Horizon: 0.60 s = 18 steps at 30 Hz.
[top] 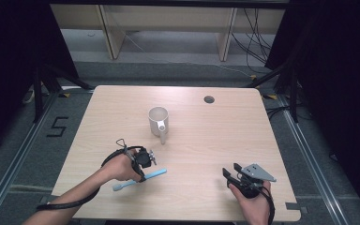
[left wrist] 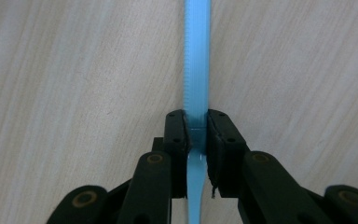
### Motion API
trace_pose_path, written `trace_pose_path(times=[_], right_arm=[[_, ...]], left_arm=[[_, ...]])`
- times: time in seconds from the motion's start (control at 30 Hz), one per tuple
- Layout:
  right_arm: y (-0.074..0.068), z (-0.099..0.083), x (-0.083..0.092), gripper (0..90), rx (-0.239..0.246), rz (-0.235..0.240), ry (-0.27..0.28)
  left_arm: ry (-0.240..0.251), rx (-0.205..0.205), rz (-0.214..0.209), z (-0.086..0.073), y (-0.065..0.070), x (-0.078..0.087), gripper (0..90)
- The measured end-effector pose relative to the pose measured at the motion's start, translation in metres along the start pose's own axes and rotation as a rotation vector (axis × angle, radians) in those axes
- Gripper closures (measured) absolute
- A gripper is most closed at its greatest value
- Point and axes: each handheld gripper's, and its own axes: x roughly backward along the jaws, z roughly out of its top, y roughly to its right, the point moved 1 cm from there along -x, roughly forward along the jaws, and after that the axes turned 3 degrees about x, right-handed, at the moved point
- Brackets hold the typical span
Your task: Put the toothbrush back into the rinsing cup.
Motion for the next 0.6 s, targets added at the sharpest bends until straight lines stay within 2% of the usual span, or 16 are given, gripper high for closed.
trace_pose_path(times=[0.03,0.07,0.1,0.17,0.2,0.23,0.33,0.37,0.4,0.47,0.6], right_arm=[[-0.004,0.000,0.000,48.3,-0.045,0.022,-0.015],[-0.003,0.001,-0.001,47.6,-0.006,0.041,-0.011],[-0.005,0.001,-0.003,45.8,0.057,0.060,-0.015],[-0.006,0.002,-0.003,45.3,0.066,0.068,-0.026],[-0.010,0.001,-0.005,44.3,0.065,0.084,-0.036],[-0.012,0.001,-0.007,43.3,0.086,0.113,-0.045],[-0.013,0.002,-0.008,43.0,0.111,0.124,-0.051],[-0.014,0.002,-0.009,42.9,0.123,0.115,-0.044],[-0.016,0.002,-0.009,42.8,0.109,0.121,-0.053],[-0.016,0.002,-0.009,42.8,0.113,0.119,-0.049],[-0.017,0.004,-0.010,42.8,0.139,0.133,-0.043]], left_arm=[[-0.005,-0.015,-0.002,0.000,-0.001,0.000,78.1],[-0.002,-0.020,-0.003,0.000,-0.001,0.000,78.1],[-0.001,-0.031,-0.001,0.000,-0.001,0.000,78.2],[0.002,-0.046,0.001,0.000,-0.001,0.000,78.2],[0.004,-0.055,0.003,0.000,-0.001,0.000,78.2],[0.013,-0.064,0.005,0.000,-0.001,0.001,78.2],[0.016,-0.079,0.003,0.000,-0.001,0.003,78.2],[0.018,-0.088,-0.001,0.000,-0.001,0.004,78.2],[0.019,-0.093,-0.002,0.000,-0.001,0.005,78.2],[0.018,-0.103,-0.002,0.000,-0.001,0.006,78.2],[0.024,-0.124,-0.004,0.000,0.000,0.009,78.3]])
